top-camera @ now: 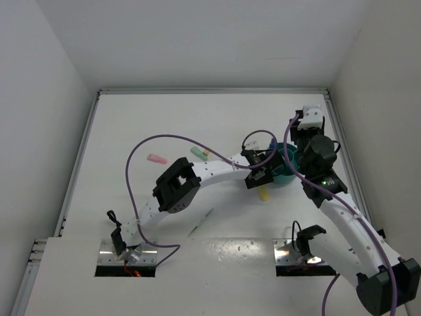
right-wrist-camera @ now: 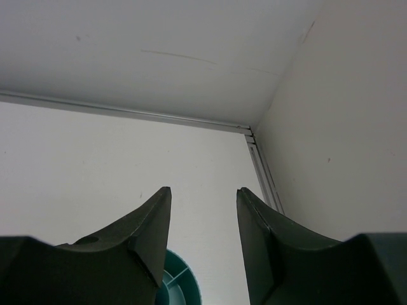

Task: Sort the stationery into containers
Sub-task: Pick up the pen from the center of the board.

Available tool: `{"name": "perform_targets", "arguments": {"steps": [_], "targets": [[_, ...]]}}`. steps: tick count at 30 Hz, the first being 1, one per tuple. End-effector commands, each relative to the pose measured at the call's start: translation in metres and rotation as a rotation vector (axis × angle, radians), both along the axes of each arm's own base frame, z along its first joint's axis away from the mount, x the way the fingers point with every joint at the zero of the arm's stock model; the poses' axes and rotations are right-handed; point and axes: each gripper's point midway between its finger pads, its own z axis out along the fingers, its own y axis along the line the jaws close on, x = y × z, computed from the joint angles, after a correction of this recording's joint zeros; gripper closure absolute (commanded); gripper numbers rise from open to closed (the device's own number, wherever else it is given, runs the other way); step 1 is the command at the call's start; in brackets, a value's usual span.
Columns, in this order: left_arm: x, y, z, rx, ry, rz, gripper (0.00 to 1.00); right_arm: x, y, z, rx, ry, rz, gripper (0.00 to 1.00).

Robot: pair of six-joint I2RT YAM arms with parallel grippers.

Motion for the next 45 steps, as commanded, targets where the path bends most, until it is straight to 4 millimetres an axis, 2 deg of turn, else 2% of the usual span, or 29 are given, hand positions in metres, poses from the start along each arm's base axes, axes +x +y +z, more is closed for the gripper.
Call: {"name": "perform_targets", "arguments": {"steps": [1,12,15,20,22,23,27,29,30,33,35,36,39,42,44,45], "targets": [[-0.006,-0.015,0.002,-0.028,0.015,-0.009,0.45,-0.003,-0.003,0.014,0.037,-0.062,-0.015,0.54],[-0.012,-0.008,-0.011,0.022,0.048,-0.022,0.48,-0.009,-0.005,0.027,0.053,-0.107,-0.015,0.54],[-0.014,-0.004,-0.018,0.048,0.056,-0.032,0.49,-0.008,-0.004,0.022,0.05,-0.098,-0.015,0.54],[-0.021,0.012,-0.023,0.114,0.087,-0.04,0.49,-0.01,-0.007,0.027,0.057,-0.116,-0.024,0.54],[-0.023,0.018,-0.014,0.132,0.083,-0.046,0.5,-0.012,-0.007,0.03,0.06,-0.124,-0.024,0.54],[-0.024,0.024,-0.02,0.155,0.086,-0.043,0.5,-0.012,-0.007,0.03,0.06,-0.124,-0.024,0.54],[-0.018,0.037,-0.012,0.159,0.079,-0.021,0.52,-0.014,-0.008,0.034,0.066,-0.142,-0.024,0.54],[-0.02,0.04,-0.016,0.171,0.086,-0.021,0.53,-0.016,-0.008,0.033,0.075,-0.143,-0.023,0.54],[-0.02,0.04,-0.016,0.171,0.086,-0.021,0.57,-0.016,-0.008,0.033,0.075,-0.143,-0.023,0.54],[-0.012,0.038,-0.018,0.171,0.08,-0.03,0.61,-0.016,-0.008,0.033,0.075,-0.143,-0.023,0.54],[-0.008,0.043,-0.029,0.209,0.093,-0.043,0.61,-0.016,-0.008,0.033,0.075,-0.143,-0.023,0.54],[-0.009,0.044,-0.03,0.222,0.097,-0.054,0.61,-0.018,-0.009,0.038,0.082,-0.162,-0.023,0.54],[-0.009,0.045,-0.031,0.229,0.097,-0.063,0.63,-0.017,-0.009,0.033,0.079,-0.153,-0.023,0.54],[-0.009,0.054,-0.035,0.249,0.108,-0.062,0.71,-0.017,-0.009,0.033,0.079,-0.153,-0.023,0.54],[-0.008,0.054,-0.031,0.247,0.102,-0.075,0.79,-0.017,-0.009,0.033,0.079,-0.153,-0.023,0.54],[-0.006,0.054,-0.017,0.242,0.075,-0.104,0.83,-0.017,-0.009,0.033,0.079,-0.153,-0.023,0.54]]}}
